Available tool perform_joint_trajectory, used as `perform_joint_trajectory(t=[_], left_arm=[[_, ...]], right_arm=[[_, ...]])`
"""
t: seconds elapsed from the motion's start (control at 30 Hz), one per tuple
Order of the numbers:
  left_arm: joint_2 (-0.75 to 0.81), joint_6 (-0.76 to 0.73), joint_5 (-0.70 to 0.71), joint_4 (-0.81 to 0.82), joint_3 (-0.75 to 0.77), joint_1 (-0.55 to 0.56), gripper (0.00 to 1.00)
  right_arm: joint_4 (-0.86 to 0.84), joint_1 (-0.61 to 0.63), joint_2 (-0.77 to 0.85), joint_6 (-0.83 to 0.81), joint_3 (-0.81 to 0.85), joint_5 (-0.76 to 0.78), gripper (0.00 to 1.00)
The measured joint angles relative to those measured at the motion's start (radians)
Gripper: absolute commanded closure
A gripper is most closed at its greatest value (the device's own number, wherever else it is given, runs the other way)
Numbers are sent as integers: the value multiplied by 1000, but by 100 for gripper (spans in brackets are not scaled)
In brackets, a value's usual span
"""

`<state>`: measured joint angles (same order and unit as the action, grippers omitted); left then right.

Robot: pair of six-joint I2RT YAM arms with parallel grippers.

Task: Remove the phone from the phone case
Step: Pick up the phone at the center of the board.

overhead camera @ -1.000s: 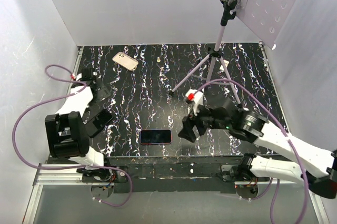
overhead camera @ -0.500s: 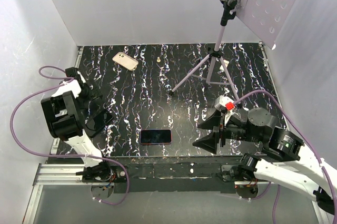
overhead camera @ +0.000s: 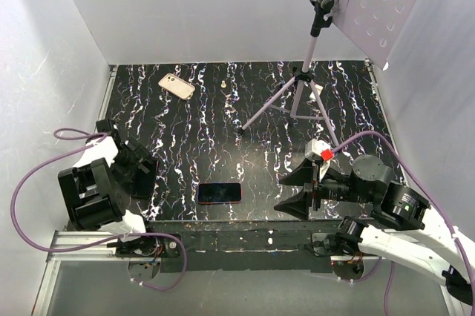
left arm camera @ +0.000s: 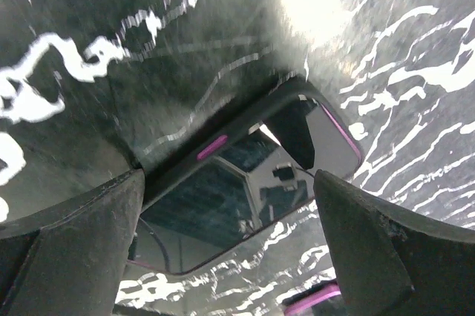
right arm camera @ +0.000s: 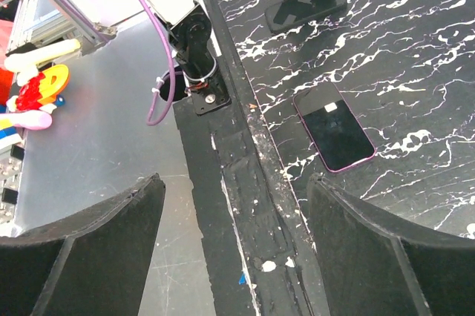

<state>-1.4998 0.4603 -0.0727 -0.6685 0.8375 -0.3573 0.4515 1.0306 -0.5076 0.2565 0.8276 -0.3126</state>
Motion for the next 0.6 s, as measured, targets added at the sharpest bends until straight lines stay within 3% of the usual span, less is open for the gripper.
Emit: perform_joint_trajectory(t=[0.17,0.33,0.6], left_arm=[[48,118,-38,-50,-47,46,2],[99,192,-41,-86,-92,178,2],[-23,209,69,-170,-5,238,4]], right_arm=[[-15,0,9,3,-23,-12,18],[-14,0,17,2,-25,-8,18],[-11,0,18,10,-25,13,18]])
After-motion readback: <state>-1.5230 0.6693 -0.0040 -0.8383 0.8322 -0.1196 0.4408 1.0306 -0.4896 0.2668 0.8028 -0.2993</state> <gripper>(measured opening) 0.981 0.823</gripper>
